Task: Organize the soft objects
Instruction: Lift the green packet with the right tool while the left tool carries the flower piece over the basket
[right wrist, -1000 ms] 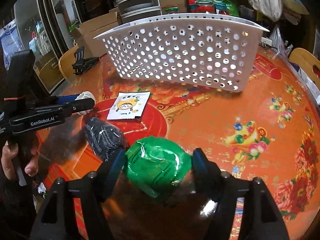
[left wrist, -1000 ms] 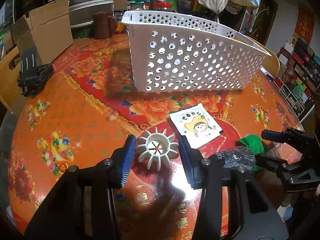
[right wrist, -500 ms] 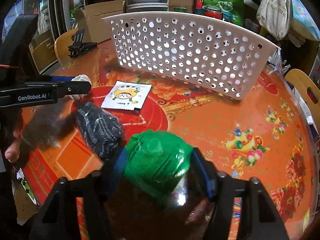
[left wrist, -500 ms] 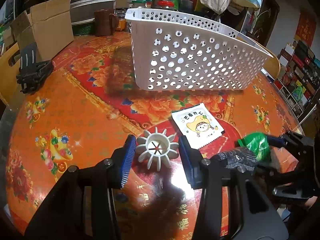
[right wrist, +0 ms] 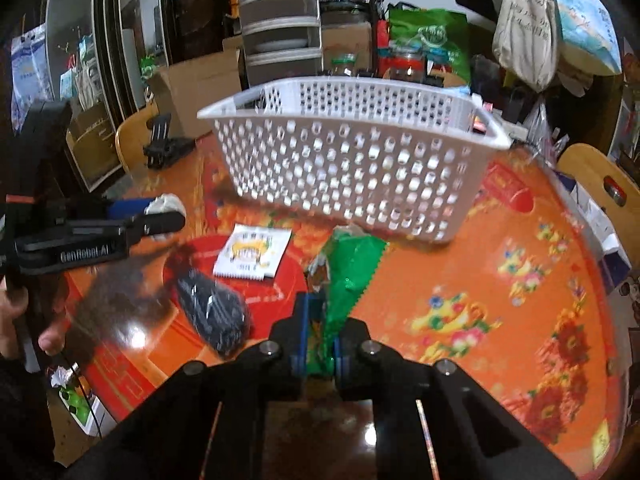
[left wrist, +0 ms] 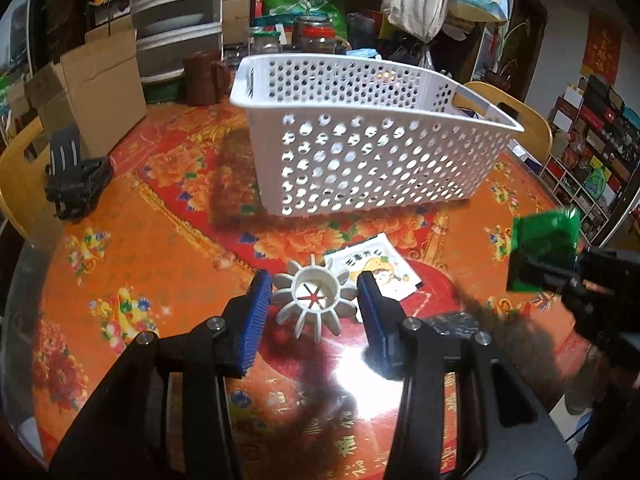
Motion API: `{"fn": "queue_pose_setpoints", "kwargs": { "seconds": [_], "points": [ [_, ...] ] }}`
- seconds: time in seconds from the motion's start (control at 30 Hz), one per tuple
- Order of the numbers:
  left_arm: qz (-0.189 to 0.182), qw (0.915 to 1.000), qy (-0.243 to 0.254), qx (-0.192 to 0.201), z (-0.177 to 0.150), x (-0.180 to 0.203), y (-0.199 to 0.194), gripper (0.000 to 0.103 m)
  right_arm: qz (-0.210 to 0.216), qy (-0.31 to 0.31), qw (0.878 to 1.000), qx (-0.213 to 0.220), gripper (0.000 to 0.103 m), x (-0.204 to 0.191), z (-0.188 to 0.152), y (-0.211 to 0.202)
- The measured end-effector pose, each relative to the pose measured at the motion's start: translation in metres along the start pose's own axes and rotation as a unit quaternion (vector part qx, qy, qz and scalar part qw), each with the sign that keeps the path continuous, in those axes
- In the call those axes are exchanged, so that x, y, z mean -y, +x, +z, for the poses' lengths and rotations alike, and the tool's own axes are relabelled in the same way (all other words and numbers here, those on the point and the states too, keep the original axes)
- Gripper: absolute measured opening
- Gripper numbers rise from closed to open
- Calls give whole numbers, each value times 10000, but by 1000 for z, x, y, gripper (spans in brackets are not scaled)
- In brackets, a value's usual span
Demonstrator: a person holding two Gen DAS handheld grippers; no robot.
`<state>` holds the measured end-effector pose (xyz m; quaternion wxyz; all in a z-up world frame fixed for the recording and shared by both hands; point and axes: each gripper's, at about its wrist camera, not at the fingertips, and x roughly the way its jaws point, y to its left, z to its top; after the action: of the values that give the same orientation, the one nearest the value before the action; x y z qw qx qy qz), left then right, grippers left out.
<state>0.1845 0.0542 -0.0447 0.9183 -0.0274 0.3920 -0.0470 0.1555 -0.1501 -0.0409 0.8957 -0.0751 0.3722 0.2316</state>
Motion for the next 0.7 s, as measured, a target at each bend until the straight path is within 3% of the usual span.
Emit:
{"fn": "queue_pose_setpoints", "kwargs": {
  "seconds": [0.37,0.7],
  "points": [
    [-8,9996,144,262,39,17,-33,42,177,76,9992,353,8,25,57,-32],
    [-84,9990,114,435,129,25,-40,42,-63,37,9993,367,8,39,130,-23]
  ]
}}
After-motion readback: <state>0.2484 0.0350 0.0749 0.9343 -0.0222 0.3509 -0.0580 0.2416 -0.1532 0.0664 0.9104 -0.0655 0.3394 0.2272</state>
